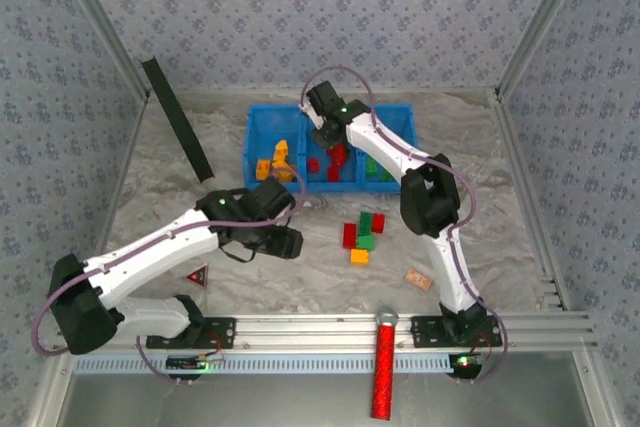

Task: Sort the legos into containers by color
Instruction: Place the lego in the container.

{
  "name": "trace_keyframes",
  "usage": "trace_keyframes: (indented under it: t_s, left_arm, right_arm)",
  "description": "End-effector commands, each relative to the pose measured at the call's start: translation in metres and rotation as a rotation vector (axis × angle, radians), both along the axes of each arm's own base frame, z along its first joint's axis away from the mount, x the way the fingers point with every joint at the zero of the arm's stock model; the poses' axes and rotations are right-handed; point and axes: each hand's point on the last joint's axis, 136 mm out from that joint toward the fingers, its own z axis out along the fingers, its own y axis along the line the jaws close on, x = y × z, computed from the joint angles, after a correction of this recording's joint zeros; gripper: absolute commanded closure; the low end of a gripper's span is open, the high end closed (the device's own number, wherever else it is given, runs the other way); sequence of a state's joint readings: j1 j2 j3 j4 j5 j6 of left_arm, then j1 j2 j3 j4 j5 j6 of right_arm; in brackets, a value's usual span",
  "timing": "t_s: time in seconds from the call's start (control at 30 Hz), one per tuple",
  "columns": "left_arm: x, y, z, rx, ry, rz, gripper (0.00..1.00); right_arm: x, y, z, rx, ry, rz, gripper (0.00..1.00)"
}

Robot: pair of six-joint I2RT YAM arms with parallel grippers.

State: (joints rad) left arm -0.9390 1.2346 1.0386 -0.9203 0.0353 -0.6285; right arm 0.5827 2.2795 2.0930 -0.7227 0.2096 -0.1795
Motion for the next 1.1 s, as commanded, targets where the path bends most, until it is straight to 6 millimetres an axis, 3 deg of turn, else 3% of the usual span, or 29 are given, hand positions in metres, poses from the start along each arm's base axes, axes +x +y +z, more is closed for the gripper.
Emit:
trace_keyframes:
  t_s: [0.0, 0.23, 0.47, 0.63, 1.07]
  left_arm:
    - [-0.003, -0.014, 0.003, -0.015, -0.015, 0.014, 0.31]
    - [-0.016, -0.040, -0.004, 0.065, -0.033, -0.092, 0.28]
    - [-0.025, -0.096, -0.010, -0.049, 0.011, -0.131, 0.25]
    - [-0.017, -0.125, -0.014, -0.054, 0.009, -0.106, 0.23]
    - [-0.014, -0.159, -0.052, 0.049, -0.013, -0.071, 0.21]
  right_arm:
    - [0.013, -0.004, -0.005, 0.025, 0.019, -0.054, 0.74]
    - [0.028, -0.004, -0.027, 0.035, 0.041, -0.077, 0.70]
    - [0.027, 0.000, -0.030, 0.048, 0.046, -0.065, 0.62]
    - [0.022, 0.007, -0.020, 0.057, 0.040, -0.037, 0.55]
    - [0.007, 0.007, 0.031, 0.088, -0.030, -0.010, 0.48]
